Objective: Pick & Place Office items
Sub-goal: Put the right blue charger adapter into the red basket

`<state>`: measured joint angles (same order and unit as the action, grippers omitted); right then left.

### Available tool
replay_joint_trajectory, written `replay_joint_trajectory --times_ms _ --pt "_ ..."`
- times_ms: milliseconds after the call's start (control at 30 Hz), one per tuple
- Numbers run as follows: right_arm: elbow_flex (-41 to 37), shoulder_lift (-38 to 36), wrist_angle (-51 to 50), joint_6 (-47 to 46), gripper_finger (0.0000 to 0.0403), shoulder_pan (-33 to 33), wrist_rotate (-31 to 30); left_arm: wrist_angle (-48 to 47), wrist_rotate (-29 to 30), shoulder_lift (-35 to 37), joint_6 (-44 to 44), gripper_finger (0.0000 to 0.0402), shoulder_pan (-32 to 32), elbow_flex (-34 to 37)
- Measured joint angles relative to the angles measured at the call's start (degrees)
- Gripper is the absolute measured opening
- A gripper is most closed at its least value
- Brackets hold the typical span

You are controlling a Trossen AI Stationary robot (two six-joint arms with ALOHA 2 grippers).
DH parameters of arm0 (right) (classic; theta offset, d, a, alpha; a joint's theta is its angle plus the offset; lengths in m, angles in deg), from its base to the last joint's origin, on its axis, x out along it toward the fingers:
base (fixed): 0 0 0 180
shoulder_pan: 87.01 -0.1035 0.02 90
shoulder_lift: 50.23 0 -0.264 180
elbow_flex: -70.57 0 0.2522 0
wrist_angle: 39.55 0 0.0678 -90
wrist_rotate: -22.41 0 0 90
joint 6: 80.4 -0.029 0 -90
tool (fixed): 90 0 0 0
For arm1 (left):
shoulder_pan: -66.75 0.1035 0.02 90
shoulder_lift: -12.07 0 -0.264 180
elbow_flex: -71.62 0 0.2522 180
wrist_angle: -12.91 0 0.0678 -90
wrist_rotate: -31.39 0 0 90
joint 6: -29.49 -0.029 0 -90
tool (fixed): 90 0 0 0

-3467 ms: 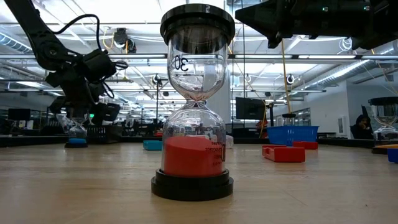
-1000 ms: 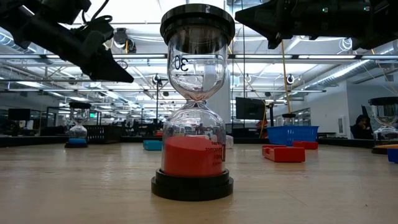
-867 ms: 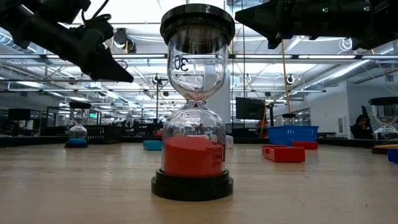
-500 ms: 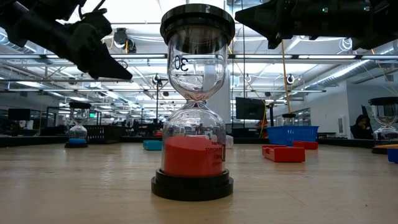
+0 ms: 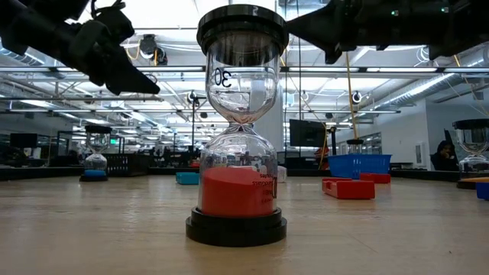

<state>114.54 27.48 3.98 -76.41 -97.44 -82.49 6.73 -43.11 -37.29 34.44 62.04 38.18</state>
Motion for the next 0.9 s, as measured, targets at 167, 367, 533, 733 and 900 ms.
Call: replay_joint_trajectory --times_ms 167,367,533,733,900 --pt "4.5 3.0 -4.5 -0.2 0.0001 0.1 0.1 0.0 0.0 0.0 0.0 0.0004 -1.2 0.0" --pt "7.8 7.8 -5.3 0.3 0.0000 0.1 0.2 -0.2 0.0 0.0 1.2 0.0015 -4.1 0.0" --pt "9.1 8.4 -10.4 -0.3 0.0000 0.3 0.0 -0.6 0.0 0.0 1.7 0.0004 -6.6 0.0" --pt "9.5 7.9 -10.8 -0.3 0.0000 0.2 0.0 -2.2 3.1 0.0 5.0 0.0029 -9.9 -0.1" --pt "9.5 7.9 -10.9 -0.3 0.0000 0.2 0.0 -9.4 6.8 0.0 10.6 0.0072 -13.1 -2.1"
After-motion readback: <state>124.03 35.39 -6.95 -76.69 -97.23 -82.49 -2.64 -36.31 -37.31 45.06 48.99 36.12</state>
